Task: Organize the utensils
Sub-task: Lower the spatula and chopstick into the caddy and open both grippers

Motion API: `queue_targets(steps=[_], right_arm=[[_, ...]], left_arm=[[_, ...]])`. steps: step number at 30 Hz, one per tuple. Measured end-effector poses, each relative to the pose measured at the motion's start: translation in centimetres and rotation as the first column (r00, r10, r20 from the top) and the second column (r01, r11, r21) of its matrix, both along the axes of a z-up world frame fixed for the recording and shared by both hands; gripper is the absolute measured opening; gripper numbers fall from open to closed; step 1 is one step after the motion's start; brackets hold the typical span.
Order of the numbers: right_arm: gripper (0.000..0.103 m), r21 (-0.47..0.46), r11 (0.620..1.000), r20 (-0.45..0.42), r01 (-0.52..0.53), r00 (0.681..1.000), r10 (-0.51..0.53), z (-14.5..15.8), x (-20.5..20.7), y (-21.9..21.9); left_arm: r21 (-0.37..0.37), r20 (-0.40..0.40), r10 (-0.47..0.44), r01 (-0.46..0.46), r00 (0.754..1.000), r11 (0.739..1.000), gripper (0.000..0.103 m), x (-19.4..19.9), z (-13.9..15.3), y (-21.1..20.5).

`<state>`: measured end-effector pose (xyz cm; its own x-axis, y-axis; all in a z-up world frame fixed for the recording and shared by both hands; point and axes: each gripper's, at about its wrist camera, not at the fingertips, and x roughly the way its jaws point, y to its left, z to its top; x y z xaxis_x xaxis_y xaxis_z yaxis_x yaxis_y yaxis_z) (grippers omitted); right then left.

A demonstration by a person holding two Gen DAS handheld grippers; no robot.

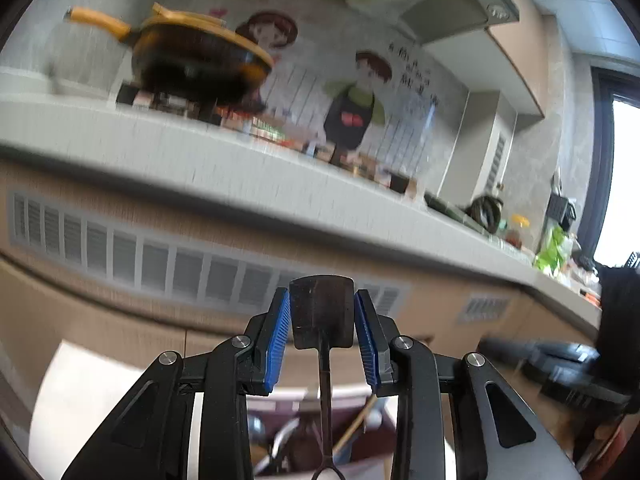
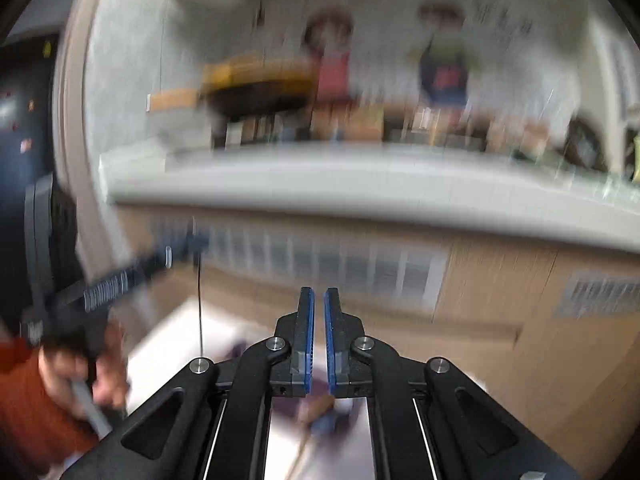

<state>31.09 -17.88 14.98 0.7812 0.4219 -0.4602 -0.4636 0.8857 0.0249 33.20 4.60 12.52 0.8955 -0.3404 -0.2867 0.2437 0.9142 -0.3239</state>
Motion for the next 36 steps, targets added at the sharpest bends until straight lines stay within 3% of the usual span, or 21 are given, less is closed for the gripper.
queue_targets(steps=[4,6,8,10,14,15,16,17,19,22,27,30,36], right_arm=[[0.026,-0.088,0.994,-0.235,-0.062,0.971,0.040,-7.7,-0.8,-0.6],[0.026,-0.099,0.994,-0.312,-0.040,0.950,0.007,-10.8,-1.3,-0.8],[0.026,-0.029,0.998,-0.402,-0.047,0.915,0.031,-13.6,-1.6,-1.0],[0.026,0.013,0.999,-0.434,-0.042,0.900,0.044,-14.9,-1.6,-0.8],[0.025,0.031,0.998,-0.418,-0.049,0.907,0.058,-15.2,-0.6,0.3],[0.023,0.013,0.998,-0.416,-0.057,0.908,0.057,-15.5,-0.1,0.9],[0.006,0.008,0.997,-0.419,-0.075,0.905,0.071,-15.5,0.1,1.4],[0.006,0.007,0.995,-0.423,-0.097,0.901,0.091,-15.3,0.3,2.0],[0.005,0.008,0.994,-0.353,-0.105,0.930,0.101,-13.1,-0.6,2.4],[0.005,0.003,0.996,-0.111,-0.089,0.990,0.089,-5.9,-2.7,2.3],[0.005,0.042,0.998,0.161,-0.043,0.986,0.036,2.0,-3.2,2.0],[0.005,0.053,0.998,0.232,-0.017,0.973,0.005,3.2,-1.7,2.4],[0.005,0.093,0.996,0.211,0.014,0.977,-0.034,0.4,2.3,2.4]], left_arm=[[0.032,-0.078,-0.019,0.022,0.997,0.999,0.033,-1.8,-2.6,-0.1],[0.034,-0.110,-0.020,0.023,0.994,0.999,0.033,-2.9,-3.5,0.1],[0.036,-0.127,-0.009,0.014,0.992,0.999,0.033,-3.9,-4.0,0.3],[0.050,-0.140,0.004,0.003,0.990,0.999,0.033,-4.7,-4.3,0.3],[0.057,-0.152,0.017,-0.008,0.988,0.998,0.033,-5.6,-4.5,0.6],[0.059,-0.150,0.019,-0.010,0.988,0.998,0.033,-5.8,-4.4,0.6],[0.060,-0.149,0.020,-0.011,0.989,0.998,0.033,-5.9,-4.3,0.6],[0.061,-0.143,0.020,-0.012,0.990,0.998,0.033,-6.2,-3.9,0.7],[0.044,-0.098,0.019,-0.014,0.995,0.999,0.033,-6.8,-2.7,1.2],[0.008,-0.005,0.032,-0.032,0.999,0.999,0.033,-6.7,0.0,1.8],[-0.019,0.170,0.048,-0.046,0.984,0.999,0.033,-5.1,3.3,0.8],[-0.002,0.184,0.043,-0.043,0.982,0.999,0.033,-3.1,2.9,-0.1],[-0.006,0.114,0.056,-0.055,0.992,0.998,0.033,0.8,-0.9,-0.1]])
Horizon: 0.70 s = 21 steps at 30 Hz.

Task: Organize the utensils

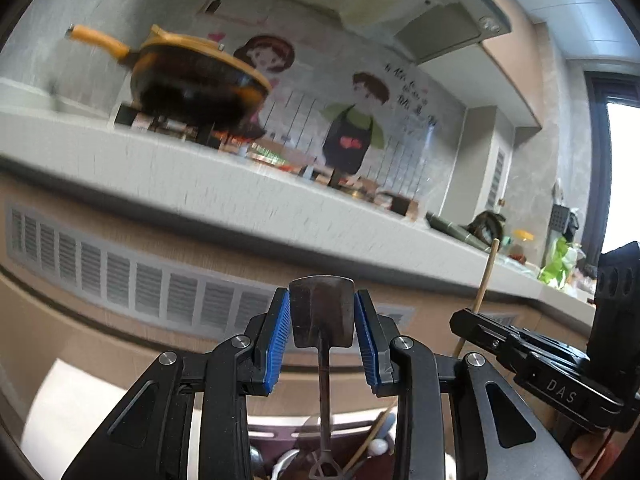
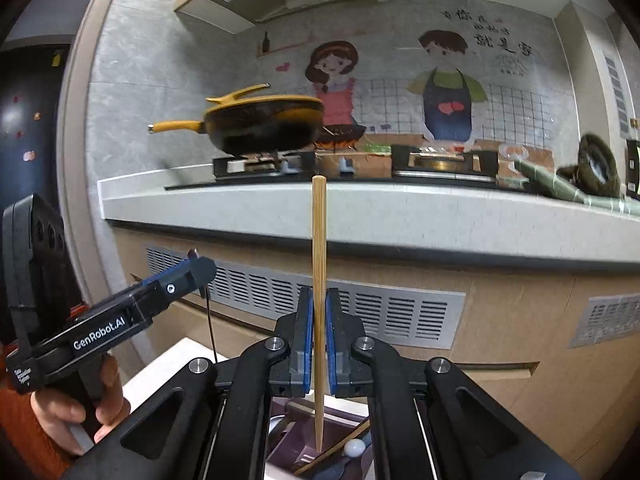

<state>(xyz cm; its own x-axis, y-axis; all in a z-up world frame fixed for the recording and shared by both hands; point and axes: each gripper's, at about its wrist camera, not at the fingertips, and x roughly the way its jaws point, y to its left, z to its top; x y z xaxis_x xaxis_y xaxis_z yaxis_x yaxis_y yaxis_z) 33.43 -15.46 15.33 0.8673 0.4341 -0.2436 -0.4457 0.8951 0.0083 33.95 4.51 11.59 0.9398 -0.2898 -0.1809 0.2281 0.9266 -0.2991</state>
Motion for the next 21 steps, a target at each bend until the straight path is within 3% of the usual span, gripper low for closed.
queue_targets(steps=[3,8,12,14,17,21], right_arm=[[0.005,0.023,1.000,-0.053,-0.013,0.998,0.014,-2.2,1.1,-0.3],[0.008,-0.004,1.000,-0.243,0.010,0.970,-0.010,-8.3,2.8,-0.5],[0.009,-0.033,0.999,-0.325,0.027,0.945,-0.037,-10.9,1.0,-1.6],[0.020,-0.045,0.998,-0.344,0.041,0.938,-0.054,-11.2,-0.3,-2.1],[0.023,-0.028,0.998,-0.370,0.061,0.927,-0.067,-11.7,-3.0,-3.3],[0.023,-0.015,0.997,-0.350,0.079,0.933,-0.079,-11.5,-8.9,-4.3]], left_arm=[[0.013,-0.046,-0.001,0.001,0.999,1.000,0.033,1.6,-2.7,-0.2],[0.018,-0.267,-0.045,0.052,0.963,0.998,0.034,2.9,-8.3,0.0],[0.028,-0.270,-0.017,0.025,0.963,0.999,0.036,-0.2,-8.1,0.6],[0.061,-0.281,0.002,0.016,0.960,0.998,0.036,-2.6,-7.7,0.5],[0.102,-0.334,0.053,-0.019,0.941,0.995,0.036,-6.4,-7.8,0.3],[0.256,-0.391,0.146,-0.045,0.909,0.966,0.036,-12.0,-9.0,-1.6]])
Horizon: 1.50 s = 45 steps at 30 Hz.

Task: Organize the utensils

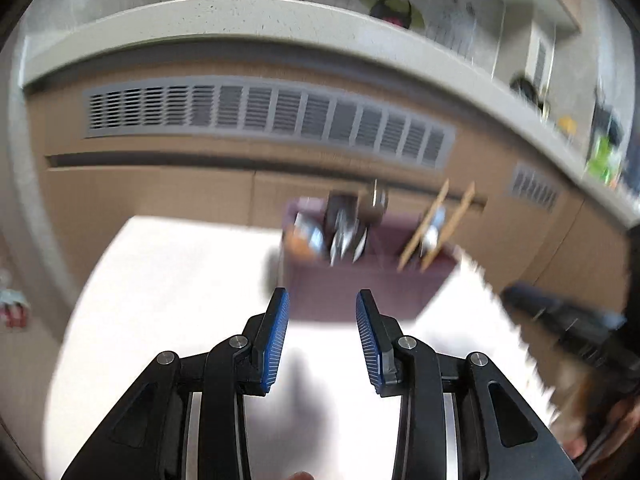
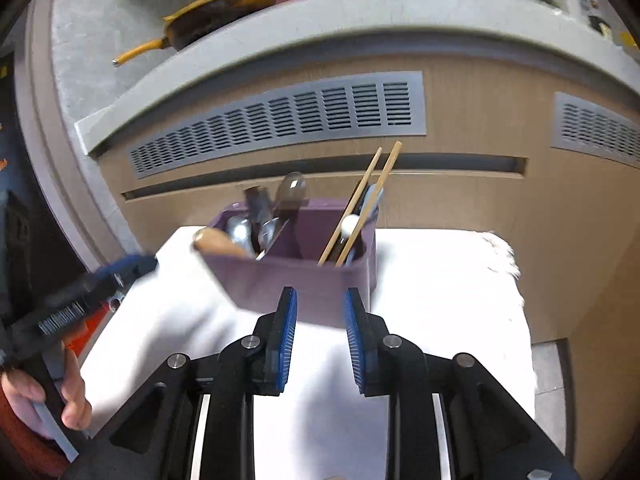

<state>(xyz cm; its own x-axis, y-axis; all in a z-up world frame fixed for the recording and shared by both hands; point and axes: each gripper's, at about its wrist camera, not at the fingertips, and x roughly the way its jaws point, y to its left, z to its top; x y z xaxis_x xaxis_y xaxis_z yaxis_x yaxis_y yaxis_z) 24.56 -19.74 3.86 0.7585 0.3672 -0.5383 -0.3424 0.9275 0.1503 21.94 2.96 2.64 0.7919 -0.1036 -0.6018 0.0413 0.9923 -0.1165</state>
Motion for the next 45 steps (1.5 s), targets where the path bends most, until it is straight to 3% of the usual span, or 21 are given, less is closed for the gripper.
queue_targets(steps=[2,4,13,45], right_arm=[[0.038,-0.016,1.000,0.023,0.007,1.000,-0.007,0.4,-2.4,0.0],[0.044,-0.025,0.999,0.036,-0.022,0.999,0.023,0.3,-5.4,0.4],[0.044,-0.104,0.994,0.122,0.011,0.993,0.002,0.5,-12.7,2.1],[0.044,-0.113,0.994,0.121,-0.007,0.992,0.021,1.0,-14.0,1.5]], left_arm=[[0.055,-0.022,0.013,-0.011,1.000,0.998,0.036,-2.4,-0.4,-0.9],[0.098,-0.027,0.018,-0.015,0.999,0.995,0.036,-4.9,-0.7,-1.7],[0.120,0.027,-0.005,0.002,1.000,0.993,0.036,-10.8,1.3,-3.6],[0.089,0.026,-0.019,0.017,0.999,0.996,0.036,-12.5,2.2,-3.9]])
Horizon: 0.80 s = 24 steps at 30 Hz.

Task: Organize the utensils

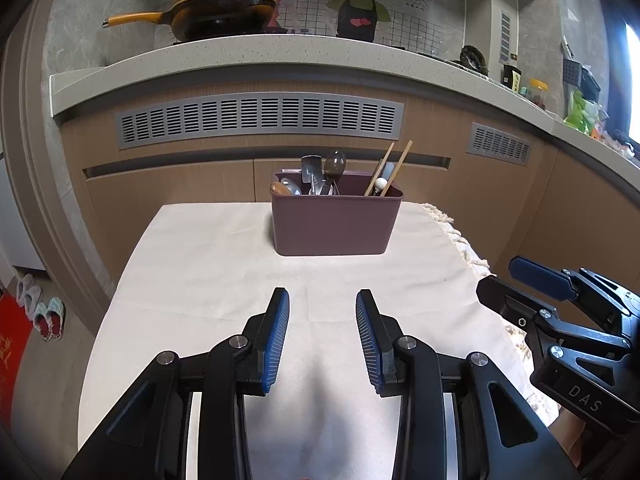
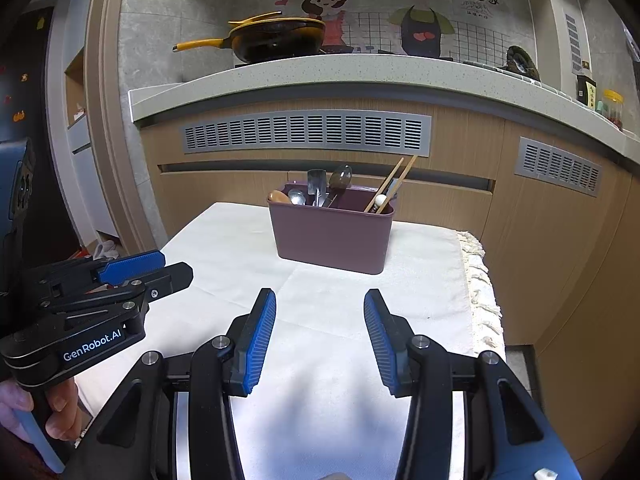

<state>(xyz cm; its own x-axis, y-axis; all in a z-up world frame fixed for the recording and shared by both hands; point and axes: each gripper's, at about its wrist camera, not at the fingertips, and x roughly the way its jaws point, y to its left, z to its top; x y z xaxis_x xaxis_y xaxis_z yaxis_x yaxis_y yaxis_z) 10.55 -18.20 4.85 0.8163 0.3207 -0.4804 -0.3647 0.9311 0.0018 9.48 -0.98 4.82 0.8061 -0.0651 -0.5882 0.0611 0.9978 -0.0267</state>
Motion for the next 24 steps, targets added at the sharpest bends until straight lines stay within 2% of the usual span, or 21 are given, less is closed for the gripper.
queue_targets(steps=[24], right_arm=[[0.044,-0.001,1.000,0.006,0.010,1.000,-0.010,0.11,0.03,-0.38]], left_arm=[[-0.006,-0.008,0.003,-0.003,1.000,1.000,0.036,-0.32,-0.32,-0.24]])
